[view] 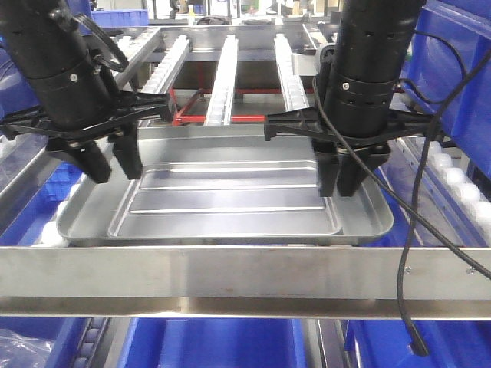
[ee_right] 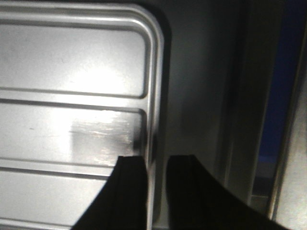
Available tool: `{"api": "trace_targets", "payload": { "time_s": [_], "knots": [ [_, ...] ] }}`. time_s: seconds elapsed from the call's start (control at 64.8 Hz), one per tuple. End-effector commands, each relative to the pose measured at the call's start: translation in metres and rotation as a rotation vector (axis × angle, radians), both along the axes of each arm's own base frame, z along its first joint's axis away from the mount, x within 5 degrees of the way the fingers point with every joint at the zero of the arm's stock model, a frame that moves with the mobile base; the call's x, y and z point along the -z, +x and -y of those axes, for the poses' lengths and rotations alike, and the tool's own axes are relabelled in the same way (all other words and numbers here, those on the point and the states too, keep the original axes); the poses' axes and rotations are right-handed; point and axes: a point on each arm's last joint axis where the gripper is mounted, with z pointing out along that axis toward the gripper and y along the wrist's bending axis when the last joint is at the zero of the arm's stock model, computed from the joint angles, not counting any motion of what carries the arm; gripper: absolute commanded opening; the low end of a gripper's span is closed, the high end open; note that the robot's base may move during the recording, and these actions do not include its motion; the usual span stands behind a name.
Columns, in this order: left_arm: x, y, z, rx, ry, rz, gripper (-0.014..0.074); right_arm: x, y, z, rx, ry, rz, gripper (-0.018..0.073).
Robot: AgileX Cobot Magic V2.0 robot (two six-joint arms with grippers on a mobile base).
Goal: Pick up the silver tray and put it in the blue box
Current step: 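Lower both grippers, open, over the tray's two short edges, then close both grippers on the tray's opposite short rims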
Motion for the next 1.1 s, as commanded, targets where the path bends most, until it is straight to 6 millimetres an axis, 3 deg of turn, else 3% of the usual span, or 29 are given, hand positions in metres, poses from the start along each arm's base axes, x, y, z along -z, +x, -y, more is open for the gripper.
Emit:
{"api": "trace_targets", "payload": {
  "time_s": [0.0,0.293,0.571,1.081],
  "knots": [
    [-0.028,0.004,-0.001,-0.011,-0.058,0.102,0.0209,-0.030,0.004,0.001,-0.012,0.032,0.111,0.0333],
    [-0.026,0.004,0.001,-0.008,-0.055,0.091,0.0179,-0.021,0.008,0.000,-0.010,0.028,0.100,0.0333],
    [-0.001,0.005,0.003,-0.023,-0.028,-0.019,0.0179,-0.019,0.011,0.005,0.004,0.026,0.098,0.0333],
    [-0.002,0.009,0.005,-0.022,-0.049,0.025,0.0179,-0.011,0.013,0.004,0.004,0.021,0.084,0.0333]
  ]
}}
